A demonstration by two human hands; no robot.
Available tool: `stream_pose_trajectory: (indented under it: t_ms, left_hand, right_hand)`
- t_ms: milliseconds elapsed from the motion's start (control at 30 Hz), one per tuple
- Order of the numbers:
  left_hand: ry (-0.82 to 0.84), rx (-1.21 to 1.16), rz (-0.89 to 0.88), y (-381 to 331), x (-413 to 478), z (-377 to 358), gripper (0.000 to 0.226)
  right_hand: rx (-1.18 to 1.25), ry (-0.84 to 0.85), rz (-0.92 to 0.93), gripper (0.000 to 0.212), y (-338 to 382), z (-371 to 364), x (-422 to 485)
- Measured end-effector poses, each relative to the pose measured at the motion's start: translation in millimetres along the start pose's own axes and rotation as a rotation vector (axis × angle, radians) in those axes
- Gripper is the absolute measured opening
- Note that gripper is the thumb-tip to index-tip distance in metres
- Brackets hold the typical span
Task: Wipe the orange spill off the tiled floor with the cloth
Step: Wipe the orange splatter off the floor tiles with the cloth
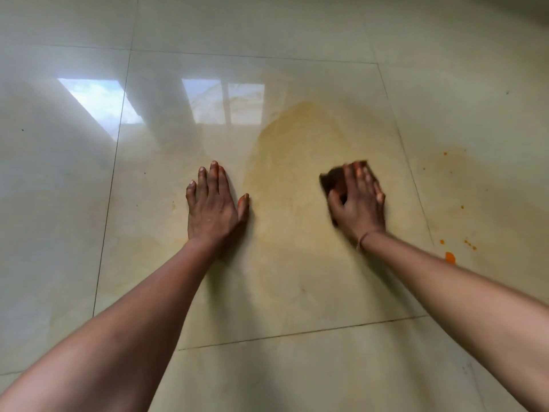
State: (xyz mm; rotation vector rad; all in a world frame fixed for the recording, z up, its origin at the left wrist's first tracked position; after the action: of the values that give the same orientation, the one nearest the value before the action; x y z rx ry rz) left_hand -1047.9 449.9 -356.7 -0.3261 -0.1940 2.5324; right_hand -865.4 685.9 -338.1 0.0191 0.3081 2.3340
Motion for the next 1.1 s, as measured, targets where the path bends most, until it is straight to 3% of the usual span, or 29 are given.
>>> stream_pose_trajectory:
  t_ms: [100, 200, 233, 333, 400, 533, 667, 733, 833, 967, 1100]
  left_hand:
    - [0.052, 0.007, -0.049, -17.0, -12.8, 1.1, 0.078]
    - [0.075, 0.036, -0.282, -70.1, -56.3, -11.6, 0.079]
    - [0.096, 0.026, -0.332, -84.9, -71.2, -18.6, 0.080]
    - [0.170, 0.012, -0.394, -115.3, -103.2, -32.9, 0.082]
    - [0.187, 0.004, -0.455, -134.5, -120.5, -33.2, 0.082]
    - [0.261, -0.008, -0.619, -197.5, -149.8, -36.8, 0.095]
    - [0.465, 0.021, -0.496, -230.4, -152.4, -57.1, 0.126]
    - [0.500, 0.055, -0.463, -232.3, -155.3, -63.4, 0.134]
    - [0.523, 0.110, -0.446, -229.9, -156.2, -67.8, 0.140]
    - [0.570, 0.119, -0.414, -234.1, -159.4, -68.3, 0.141]
    - [0.577, 0.132, -0.393, -239.5, -157.5, -71.2, 0.141]
  right_hand:
    - [-0.048, 0.094, 0.174, 0.073, -16.2, -3.7, -42.9]
    - [0.023, 0.048, -0.098, 0.068, -36.1, 8.9, -18.4]
    - [0.025, 0.040, -0.100, 0.069, -31.0, 7.8, -27.0]
    - [-0.006, 0.077, 0.189, 0.074, -19.7, -5.5, -116.8]
    - [-0.043, 0.125, 0.247, 0.077, -49.0, -0.5, -153.5]
    - [-0.024, 0.025, -0.066, 0.072, -114.8, 25.8, -102.7]
    - [-0.092, 0.066, -0.015, 0.075, -140.7, 24.7, -101.7]
    - [-0.110, 0.061, -0.101, 0.071, -171.5, 34.4, -101.1]
    - [-0.057, 0.007, -0.222, 0.072, -199.4, 47.8, -132.8]
    - [-0.032, 0.084, -0.160, 0.079, -184.4, 25.0, -229.3]
    - [-0.058, 0.070, -0.072, 0.077, -162.6, 31.0, -164.8]
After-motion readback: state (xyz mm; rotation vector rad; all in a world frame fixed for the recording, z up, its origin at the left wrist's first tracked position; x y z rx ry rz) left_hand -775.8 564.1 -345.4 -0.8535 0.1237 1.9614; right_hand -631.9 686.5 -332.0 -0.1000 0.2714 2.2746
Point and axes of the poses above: each hand's wrist, its own x-axis towards the middle knuckle, its own z-axis out of the back of the hand, y = z × x, the point moved 10 cm from there along x, towards the middle knuckle, and after that the axes turned 3 degrees about z, right-handed, at the moved point
